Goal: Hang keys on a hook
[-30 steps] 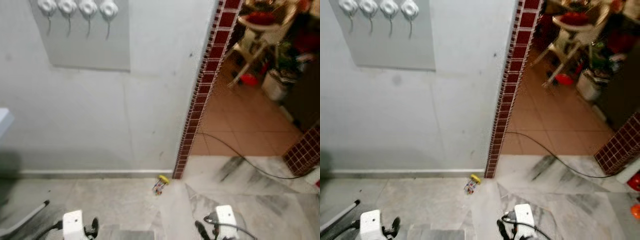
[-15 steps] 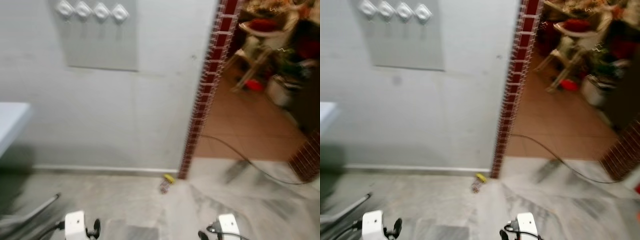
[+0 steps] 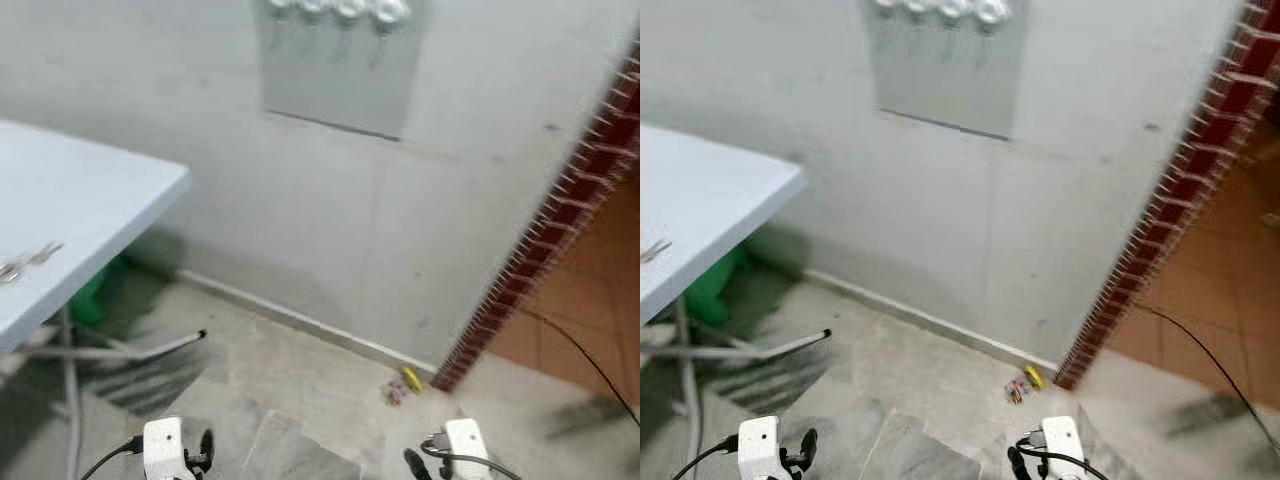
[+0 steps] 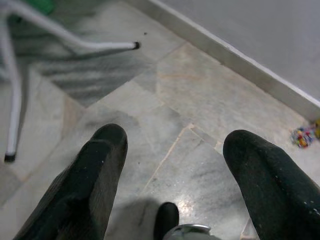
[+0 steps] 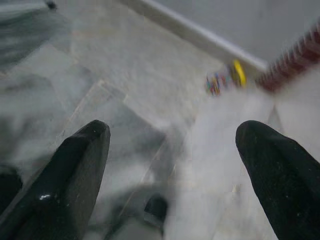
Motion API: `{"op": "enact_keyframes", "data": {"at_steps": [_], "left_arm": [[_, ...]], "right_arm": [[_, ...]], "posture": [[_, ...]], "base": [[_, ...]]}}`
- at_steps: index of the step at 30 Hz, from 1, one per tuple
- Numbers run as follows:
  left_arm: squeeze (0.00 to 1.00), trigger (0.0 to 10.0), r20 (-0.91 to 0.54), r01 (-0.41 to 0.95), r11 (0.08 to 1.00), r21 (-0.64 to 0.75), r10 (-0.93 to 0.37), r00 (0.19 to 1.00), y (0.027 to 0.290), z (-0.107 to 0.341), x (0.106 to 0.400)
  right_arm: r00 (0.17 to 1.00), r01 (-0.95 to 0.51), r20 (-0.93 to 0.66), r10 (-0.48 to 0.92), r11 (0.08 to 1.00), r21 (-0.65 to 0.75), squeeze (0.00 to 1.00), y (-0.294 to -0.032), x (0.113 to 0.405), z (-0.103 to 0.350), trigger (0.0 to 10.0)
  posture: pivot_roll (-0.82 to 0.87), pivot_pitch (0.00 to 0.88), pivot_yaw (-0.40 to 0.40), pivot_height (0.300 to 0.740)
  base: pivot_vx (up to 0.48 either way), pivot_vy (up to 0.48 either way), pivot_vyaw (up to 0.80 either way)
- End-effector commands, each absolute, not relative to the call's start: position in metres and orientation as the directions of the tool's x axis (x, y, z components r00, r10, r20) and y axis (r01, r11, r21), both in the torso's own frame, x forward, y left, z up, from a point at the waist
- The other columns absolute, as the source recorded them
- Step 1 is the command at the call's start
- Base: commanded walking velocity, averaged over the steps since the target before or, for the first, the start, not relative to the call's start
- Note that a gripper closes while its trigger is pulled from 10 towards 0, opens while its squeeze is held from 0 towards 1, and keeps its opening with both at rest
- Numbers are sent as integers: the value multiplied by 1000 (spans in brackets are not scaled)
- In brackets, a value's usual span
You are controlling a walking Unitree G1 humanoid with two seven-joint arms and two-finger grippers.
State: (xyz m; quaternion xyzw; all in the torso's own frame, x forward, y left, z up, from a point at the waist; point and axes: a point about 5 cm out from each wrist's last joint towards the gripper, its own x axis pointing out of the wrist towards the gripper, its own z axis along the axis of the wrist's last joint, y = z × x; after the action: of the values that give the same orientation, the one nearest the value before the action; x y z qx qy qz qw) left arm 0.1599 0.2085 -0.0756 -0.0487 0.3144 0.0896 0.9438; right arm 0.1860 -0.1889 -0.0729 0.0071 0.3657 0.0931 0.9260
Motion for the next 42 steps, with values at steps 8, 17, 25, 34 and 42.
{"op": "enact_keyframes", "data": {"at_steps": [8,17,25,34,42], "left_arm": [[0,10000,-505,-157,987,-42,115,855,208,-62,177],[0,10000,-259,-59,996,-73,38,965,184,-28,200],[0,10000,-122,-92,987,-135,76,990,183,7,219],[0,10000,-17,-164,981,-108,163,987,197,39,229],[0,10000,-3,-208,967,-147,209,978,205,58,234]], "right_arm": [[795,-204,-557,238,971,124,0,-177,213,-55,10000],[869,-360,-311,385,923,135,0,-156,247,-18,10000],[892,-396,-168,419,905,154,0,-147,264,11,10000],[904,-406,-85,419,904,136,0,-148,280,38,10000],[915,-398,-18,404,907,137,0,-148,291,61,10000]], "posture": [[-31,0,-29,740],[-16,0,-45,740],[-18,0,-51,740],[-18,0,-60,740],[-20,0,-61,740]], "base": [[0,0,800],[0,0,800],[0,0,800],[0,0,800],[0,0,800]]}}
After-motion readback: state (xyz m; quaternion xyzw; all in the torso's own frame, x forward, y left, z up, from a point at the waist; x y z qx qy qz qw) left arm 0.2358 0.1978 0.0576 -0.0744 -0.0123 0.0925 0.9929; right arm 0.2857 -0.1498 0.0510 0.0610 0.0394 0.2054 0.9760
